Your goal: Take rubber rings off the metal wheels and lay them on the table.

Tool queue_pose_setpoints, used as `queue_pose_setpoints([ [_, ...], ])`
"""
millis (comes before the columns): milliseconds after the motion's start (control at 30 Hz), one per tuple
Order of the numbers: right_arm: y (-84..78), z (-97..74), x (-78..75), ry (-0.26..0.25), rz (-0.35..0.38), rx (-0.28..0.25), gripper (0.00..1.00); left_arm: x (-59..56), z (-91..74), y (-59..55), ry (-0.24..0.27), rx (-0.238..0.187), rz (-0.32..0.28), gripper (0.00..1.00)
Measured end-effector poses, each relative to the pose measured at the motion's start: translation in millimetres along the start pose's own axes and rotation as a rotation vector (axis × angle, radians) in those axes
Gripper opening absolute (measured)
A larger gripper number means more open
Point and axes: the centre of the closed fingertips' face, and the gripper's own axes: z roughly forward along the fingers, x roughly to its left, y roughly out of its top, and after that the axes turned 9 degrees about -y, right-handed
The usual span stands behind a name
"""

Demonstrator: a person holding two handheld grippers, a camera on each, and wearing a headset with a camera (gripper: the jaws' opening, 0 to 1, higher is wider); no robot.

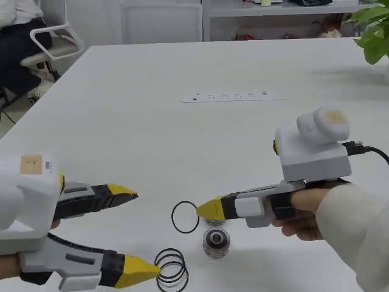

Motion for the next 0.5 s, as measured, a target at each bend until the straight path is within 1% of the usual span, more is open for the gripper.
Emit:
queue_pose_setpoints([
  [67, -5.7, 2.1, 4.6, 0.016, -0.005, 0.026, 0.0, -4.4, -3.4, -2.4, -0.013, -0.005, -0.013, 0.77],
  [100, -7.8, 3.0, 6.4, 0.022, -0.008, 0.034, 0.0, -4.8, -4.6, -3.9, -0.014, -0.005, -0.02, 0.77],
  [167, -13.7, 5.7, 11.4, 0.038, -0.012, 0.058, 0.0, -3.3, -7.2, -8.6, -0.005, -0.002, -0.041, 0.77],
  [233, -20.8, 7.7, 16.6, 0.056, -0.02, 0.089, 0.0, -0.4, -8.7, -10.8, 0.01, -0.005, -0.051, 0.77],
  [333, -31.2, 11.2, 21.5, 0.071, -0.025, 0.129, 0.0, -0.4, -6.9, -10.6, 0.01, -0.016, -0.066, 0.77],
  [433, -44.5, 15.1, 24.0, 0.085, -0.049, 0.184, 0.0, -4.1, -2.2, -12.9, -0.006, -0.004, -0.064, 0.76],
  [500, -47.3, 16.3, 26.5, 0.093, -0.049, 0.195, 0.0, -5.8, -0.7, -14.6, -0.014, 0.002, -0.064, 0.75],
])
